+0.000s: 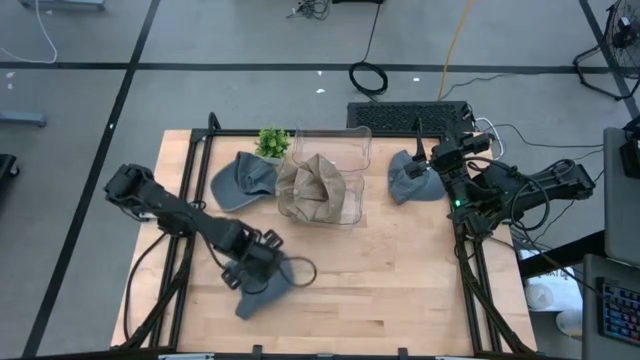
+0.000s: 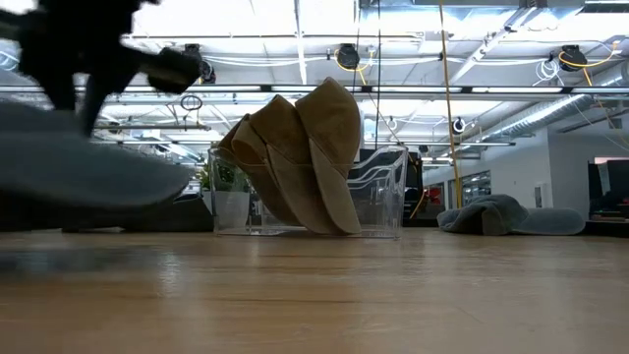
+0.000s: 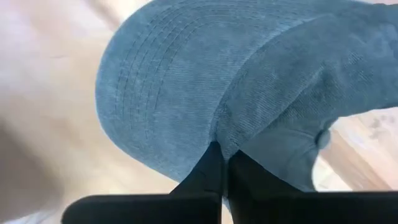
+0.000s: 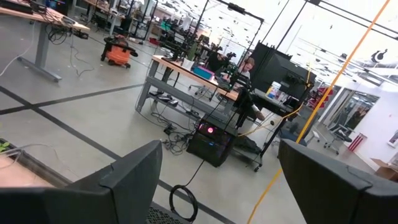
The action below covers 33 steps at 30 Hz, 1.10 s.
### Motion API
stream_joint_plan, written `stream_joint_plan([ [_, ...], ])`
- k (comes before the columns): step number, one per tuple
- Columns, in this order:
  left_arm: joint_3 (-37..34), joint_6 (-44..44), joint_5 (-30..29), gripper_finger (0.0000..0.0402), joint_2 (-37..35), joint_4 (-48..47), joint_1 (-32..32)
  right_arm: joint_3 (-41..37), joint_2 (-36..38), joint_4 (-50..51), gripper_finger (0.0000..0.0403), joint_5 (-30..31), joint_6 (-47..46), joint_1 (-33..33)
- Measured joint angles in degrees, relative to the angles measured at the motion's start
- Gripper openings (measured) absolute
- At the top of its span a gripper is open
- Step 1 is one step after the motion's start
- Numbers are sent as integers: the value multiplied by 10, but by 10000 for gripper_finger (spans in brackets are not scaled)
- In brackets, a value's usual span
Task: Pick & Place hat
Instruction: Put the bottom gray cap into the top transparent bin
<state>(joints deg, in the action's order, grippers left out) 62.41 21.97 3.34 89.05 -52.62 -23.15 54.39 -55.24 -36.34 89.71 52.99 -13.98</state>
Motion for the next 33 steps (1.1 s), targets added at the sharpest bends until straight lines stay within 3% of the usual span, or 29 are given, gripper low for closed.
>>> stream_joint_plan([
  [9,59,-12,-11,1,-74,-26,51,0,0,0,313,-1,-2,0],
  [19,213,27,-16,1,-67,-164,73,4,-21,-2,313,-50,2,0],
  [25,302,64,-79,1,-68,-212,97,16,-50,-3,313,-129,-37,0],
  [33,384,163,-245,1,-69,-239,137,24,-71,-2,313,-304,-253,0],
])
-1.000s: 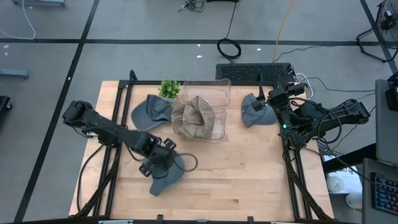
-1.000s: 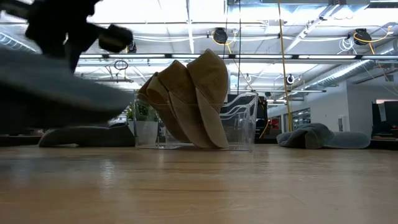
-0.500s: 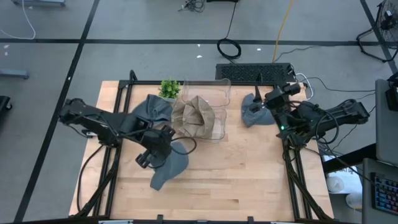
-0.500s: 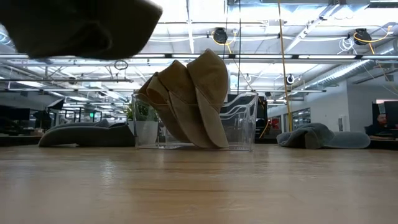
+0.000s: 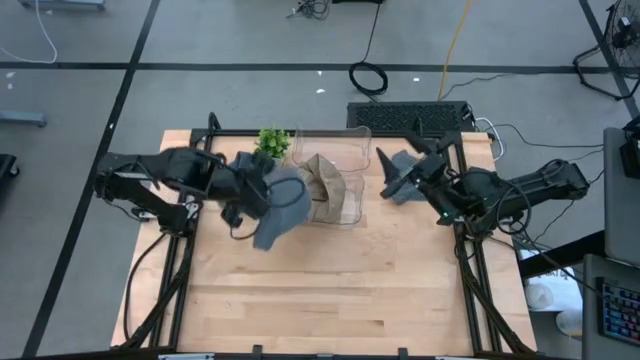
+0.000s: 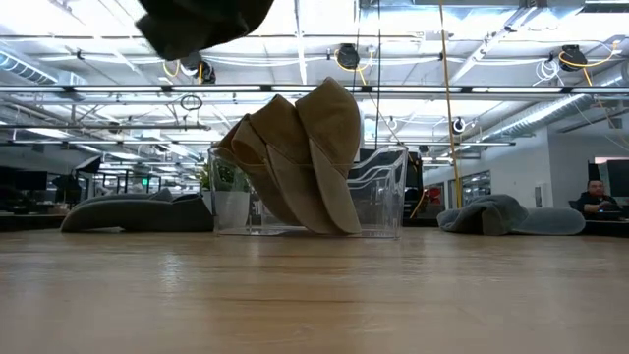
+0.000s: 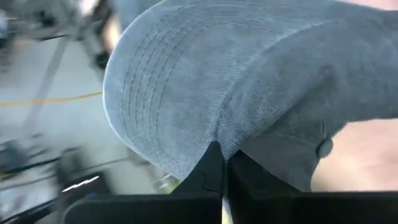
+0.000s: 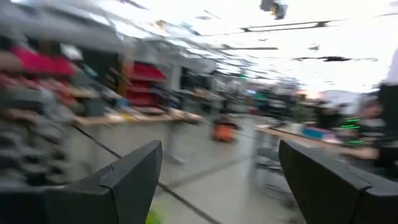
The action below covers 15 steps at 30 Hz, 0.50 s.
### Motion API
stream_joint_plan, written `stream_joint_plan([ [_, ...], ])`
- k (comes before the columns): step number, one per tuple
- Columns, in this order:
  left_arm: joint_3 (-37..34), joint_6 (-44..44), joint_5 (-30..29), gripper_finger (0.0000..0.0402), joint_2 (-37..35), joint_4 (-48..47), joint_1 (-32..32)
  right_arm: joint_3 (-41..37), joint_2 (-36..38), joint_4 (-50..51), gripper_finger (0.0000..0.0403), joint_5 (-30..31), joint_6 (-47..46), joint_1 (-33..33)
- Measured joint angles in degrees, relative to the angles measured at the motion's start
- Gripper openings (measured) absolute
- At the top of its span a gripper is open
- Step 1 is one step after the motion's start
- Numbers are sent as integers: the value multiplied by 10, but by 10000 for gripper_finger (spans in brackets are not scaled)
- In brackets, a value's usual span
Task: Pick & Place hat
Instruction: Put the bottom gray cap into the top transparent bin
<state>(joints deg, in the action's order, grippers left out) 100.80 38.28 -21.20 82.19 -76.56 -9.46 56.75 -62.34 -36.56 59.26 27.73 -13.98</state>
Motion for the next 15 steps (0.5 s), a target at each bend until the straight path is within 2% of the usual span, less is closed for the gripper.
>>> stream_joint_plan([
  [5,24,79,-82,0,0,1,24,0,-7,6,313,-57,-81,0],
  [15,29,243,-176,0,6,75,54,1,-6,68,313,-187,-272,1],
])
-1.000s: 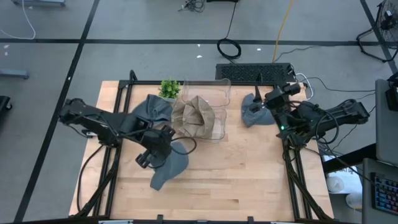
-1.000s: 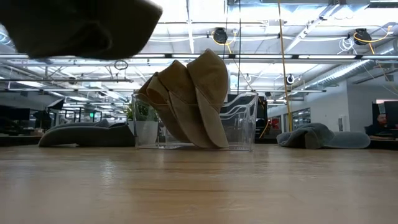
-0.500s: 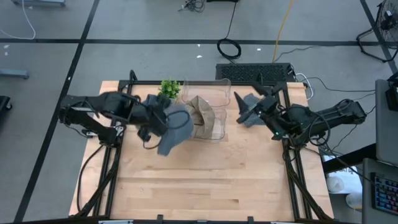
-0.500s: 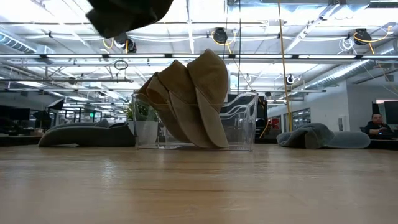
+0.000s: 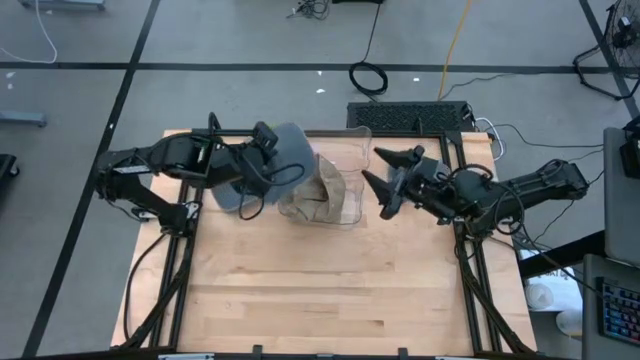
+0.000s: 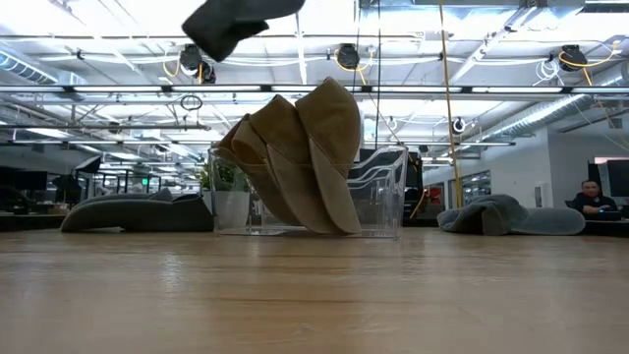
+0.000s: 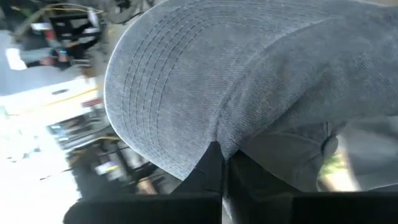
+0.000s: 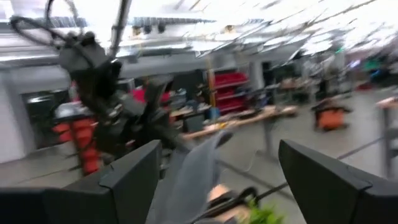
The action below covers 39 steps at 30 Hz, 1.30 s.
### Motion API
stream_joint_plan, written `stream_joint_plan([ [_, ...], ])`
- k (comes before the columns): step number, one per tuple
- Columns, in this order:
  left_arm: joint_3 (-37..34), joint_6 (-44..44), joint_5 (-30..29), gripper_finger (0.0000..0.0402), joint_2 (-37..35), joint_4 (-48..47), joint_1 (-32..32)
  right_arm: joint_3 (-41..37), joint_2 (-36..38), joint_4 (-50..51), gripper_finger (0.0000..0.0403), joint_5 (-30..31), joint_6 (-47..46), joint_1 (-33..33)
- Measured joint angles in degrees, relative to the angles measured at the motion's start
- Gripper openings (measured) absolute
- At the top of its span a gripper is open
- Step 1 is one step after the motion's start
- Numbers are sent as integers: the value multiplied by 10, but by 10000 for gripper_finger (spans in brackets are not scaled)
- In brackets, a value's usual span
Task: Pick & Place hat
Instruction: Put the bottom gray cap into the top transparent bin
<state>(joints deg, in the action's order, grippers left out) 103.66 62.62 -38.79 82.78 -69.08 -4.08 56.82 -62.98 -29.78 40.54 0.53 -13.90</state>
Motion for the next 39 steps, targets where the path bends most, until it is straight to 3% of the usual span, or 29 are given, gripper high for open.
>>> stream_joint_plan([
  [9,0,204,-78,0,25,110,-8,0,0,110,313,-50,-212,21],
  [19,0,304,-91,0,78,162,-7,30,0,145,313,-50,-220,73],
  [26,-1,379,-92,0,102,237,-9,33,-4,162,313,-151,-268,109],
  [34,-1,398,-72,0,118,281,-19,33,-14,182,313,-158,-268,121],
  [39,0,397,-62,0,124,304,-31,32,-32,181,310,-216,-275,138],
])
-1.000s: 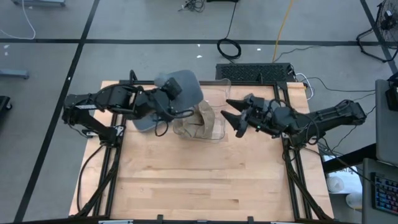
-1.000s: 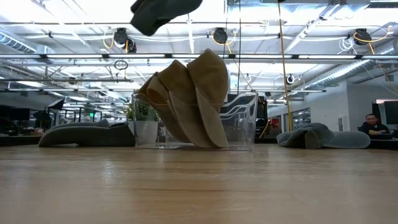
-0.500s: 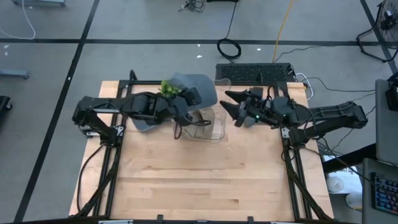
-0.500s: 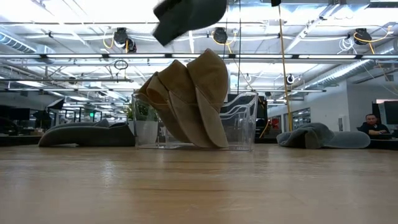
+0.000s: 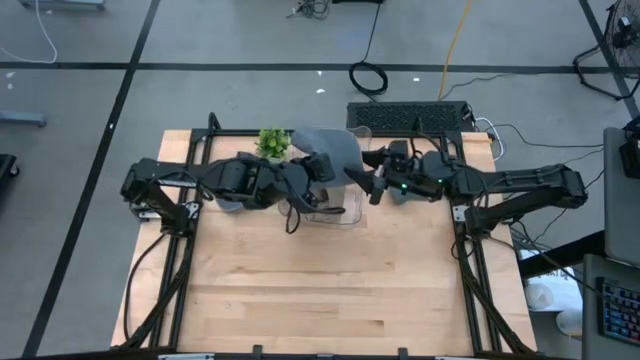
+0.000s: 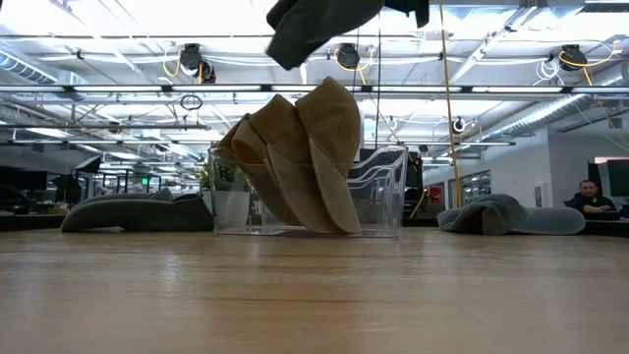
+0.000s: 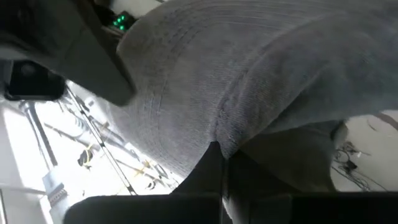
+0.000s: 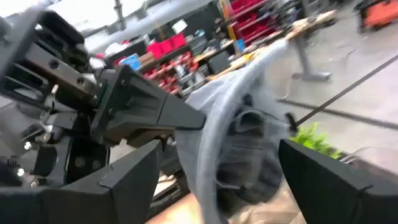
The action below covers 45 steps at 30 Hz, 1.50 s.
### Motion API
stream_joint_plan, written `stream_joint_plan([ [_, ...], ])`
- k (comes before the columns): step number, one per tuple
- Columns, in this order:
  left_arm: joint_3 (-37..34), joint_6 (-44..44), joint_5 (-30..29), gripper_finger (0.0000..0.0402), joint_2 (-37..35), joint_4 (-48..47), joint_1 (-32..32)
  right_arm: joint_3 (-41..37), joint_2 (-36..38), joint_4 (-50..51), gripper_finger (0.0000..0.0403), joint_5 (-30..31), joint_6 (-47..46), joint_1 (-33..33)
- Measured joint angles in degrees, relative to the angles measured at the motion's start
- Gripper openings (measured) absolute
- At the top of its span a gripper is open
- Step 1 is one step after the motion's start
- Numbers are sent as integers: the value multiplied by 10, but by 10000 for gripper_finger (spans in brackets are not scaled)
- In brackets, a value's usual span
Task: Pick & Place hat
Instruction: Put the bottom gray cap into the top transparent bin
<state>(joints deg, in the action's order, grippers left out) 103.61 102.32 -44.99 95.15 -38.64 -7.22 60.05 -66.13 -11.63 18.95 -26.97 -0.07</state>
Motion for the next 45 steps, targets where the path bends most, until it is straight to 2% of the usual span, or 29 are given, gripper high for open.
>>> stream_joint_plan([
  [4,0,-10,2,0,0,-3,-12,0,-12,-5,283,-27,2,5],
  [7,0,-24,2,0,0,-13,-13,0,-13,-5,242,-28,7,5],
  [11,0,-26,0,1,0,-20,-13,0,-12,-6,160,-28,7,5],
  [16,0,-37,0,2,0,-23,-13,0,-10,-6,30,-29,14,5],
  [17,0,-41,0,2,0,-24,-13,0,-10,-7,16,-32,21,5],
  [23,0,-93,1,4,0,-15,-13,-1,0,-11,4,-34,18,4],
  [27,0,-174,-2,15,0,5,-13,-1,22,-11,3,-34,39,4],
  [32,0,-259,-36,38,-6,-7,-12,-1,73,9,1,-22,54,5],
  [38,0,-326,-31,62,-17,-3,-6,-1,122,89,1,-7,61,5],
  [45,0,-476,-4,88,-32,4,11,-1,156,106,1,-9,82,5],
])
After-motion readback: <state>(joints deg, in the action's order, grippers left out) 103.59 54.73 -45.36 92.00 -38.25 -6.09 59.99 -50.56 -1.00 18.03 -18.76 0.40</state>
